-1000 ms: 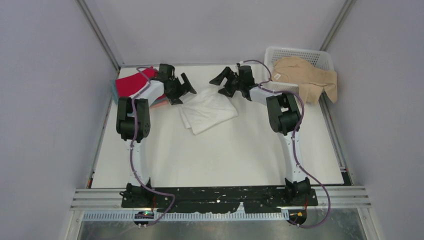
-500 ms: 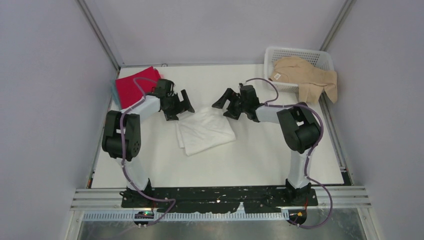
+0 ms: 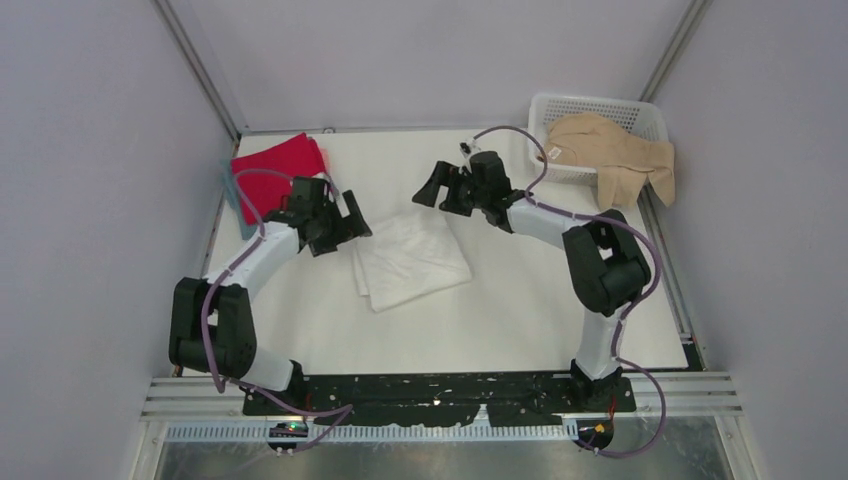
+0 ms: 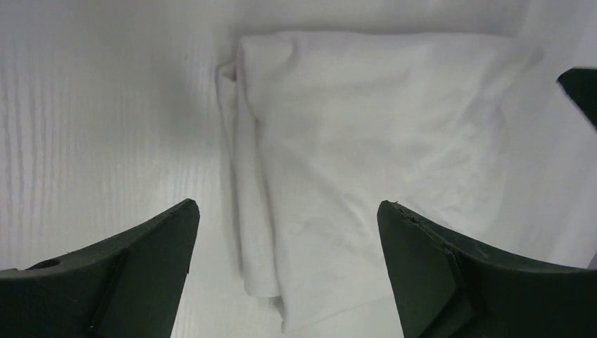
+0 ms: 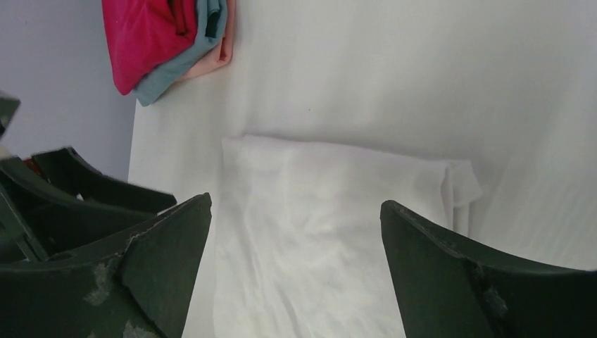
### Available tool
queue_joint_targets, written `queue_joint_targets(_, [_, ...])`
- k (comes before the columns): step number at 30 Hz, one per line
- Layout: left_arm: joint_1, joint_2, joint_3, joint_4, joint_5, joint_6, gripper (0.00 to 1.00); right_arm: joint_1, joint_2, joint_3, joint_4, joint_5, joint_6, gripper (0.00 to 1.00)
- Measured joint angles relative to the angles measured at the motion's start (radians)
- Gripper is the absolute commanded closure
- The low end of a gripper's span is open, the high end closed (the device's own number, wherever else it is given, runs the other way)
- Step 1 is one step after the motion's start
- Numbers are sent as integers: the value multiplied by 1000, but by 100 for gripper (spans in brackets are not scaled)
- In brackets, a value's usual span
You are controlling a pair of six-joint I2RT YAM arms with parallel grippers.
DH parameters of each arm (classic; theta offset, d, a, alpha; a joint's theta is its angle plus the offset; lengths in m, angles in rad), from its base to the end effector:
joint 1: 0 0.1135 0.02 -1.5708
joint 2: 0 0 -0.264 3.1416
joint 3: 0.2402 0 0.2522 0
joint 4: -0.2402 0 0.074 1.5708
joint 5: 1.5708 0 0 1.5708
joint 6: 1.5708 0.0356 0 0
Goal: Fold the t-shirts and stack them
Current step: Put the neatly folded tshirt into the corner of the board with the left arm
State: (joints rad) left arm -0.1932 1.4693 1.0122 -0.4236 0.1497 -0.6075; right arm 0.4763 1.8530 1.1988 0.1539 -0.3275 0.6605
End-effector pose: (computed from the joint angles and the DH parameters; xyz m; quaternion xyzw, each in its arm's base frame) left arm 0.3023 -0.0646 0.2377 -0.1682 0.9236 -0.1963 0.2832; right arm 0.3670 0.2022 0.2139 -0.0047 0.8527 0.3891 0.3486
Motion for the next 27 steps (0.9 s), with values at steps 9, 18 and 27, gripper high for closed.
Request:
queue_joint_targets(9, [0,34,-135,1,7,-53,1,0,300,219,-13,-2,31,5])
queue_joint_targets(18, [-22,154,-106,85,63,-105,26,0,307,241,-42,42,29,5])
queue_joint_targets(27, [-88,233,-62,113,42,-155,81,0,307,235,-41,50,29,5])
